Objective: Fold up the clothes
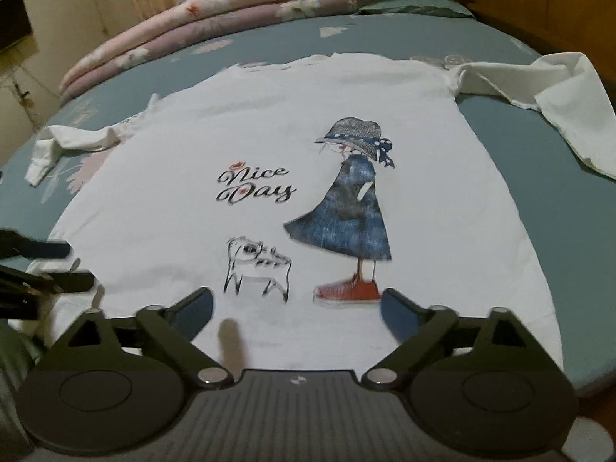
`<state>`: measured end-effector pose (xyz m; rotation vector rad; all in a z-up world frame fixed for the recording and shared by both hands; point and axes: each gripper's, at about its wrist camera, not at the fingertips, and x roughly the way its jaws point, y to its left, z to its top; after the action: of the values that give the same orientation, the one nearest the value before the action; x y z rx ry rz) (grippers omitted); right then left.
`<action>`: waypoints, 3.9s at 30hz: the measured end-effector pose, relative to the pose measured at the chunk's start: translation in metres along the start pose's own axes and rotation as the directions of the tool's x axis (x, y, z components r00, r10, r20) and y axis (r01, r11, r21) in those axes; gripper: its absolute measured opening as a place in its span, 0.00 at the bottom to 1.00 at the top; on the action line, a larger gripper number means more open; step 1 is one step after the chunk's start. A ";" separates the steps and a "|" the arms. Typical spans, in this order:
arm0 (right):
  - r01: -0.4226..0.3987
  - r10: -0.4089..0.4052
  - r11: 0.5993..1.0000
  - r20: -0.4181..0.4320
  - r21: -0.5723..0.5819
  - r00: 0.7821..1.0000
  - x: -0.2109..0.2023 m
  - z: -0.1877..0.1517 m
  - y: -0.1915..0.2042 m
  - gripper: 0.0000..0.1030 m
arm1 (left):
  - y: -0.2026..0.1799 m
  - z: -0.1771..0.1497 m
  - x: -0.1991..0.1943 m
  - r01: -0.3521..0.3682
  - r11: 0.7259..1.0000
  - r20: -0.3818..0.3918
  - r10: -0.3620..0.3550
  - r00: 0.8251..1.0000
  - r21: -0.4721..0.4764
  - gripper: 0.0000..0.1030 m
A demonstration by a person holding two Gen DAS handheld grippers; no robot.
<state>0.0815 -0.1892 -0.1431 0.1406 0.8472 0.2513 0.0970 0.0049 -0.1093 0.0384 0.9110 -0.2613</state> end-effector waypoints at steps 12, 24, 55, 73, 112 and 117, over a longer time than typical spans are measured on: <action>-0.105 0.099 0.991 0.076 0.079 0.992 -0.015 -0.011 -0.022 1.00 | 0.003 0.020 -0.012 0.001 1.000 0.054 0.000 0.999 -0.024 0.77; -0.165 0.129 0.960 0.164 0.225 0.978 0.014 0.065 -0.047 1.00 | 0.010 0.015 0.013 0.010 1.000 0.054 -0.009 0.999 -0.017 0.83; 0.011 0.001 0.992 -0.091 0.129 0.996 0.108 0.143 -0.007 1.00 | 0.043 0.160 0.103 0.143 0.988 -0.025 -0.145 0.989 -0.058 0.83; 0.089 0.027 0.962 -0.415 0.258 0.910 0.089 0.144 -0.031 1.00 | 0.025 0.198 0.130 0.030 0.998 -0.447 -0.055 0.893 -0.063 0.92; -0.303 0.105 0.792 -0.370 -0.530 0.923 0.101 0.152 0.043 1.00 | -0.033 0.122 0.085 0.227 0.834 -0.272 -0.096 0.957 0.503 0.99; -0.338 0.111 0.745 -0.393 -0.576 0.913 0.101 0.126 0.032 1.00 | -0.012 0.091 0.065 0.219 0.863 -0.261 -0.106 0.959 0.454 0.99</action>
<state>0.2350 -0.1338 -0.1265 -0.4580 1.0420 0.8052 0.2027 -0.0328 -0.1036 0.4630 1.0617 -0.6519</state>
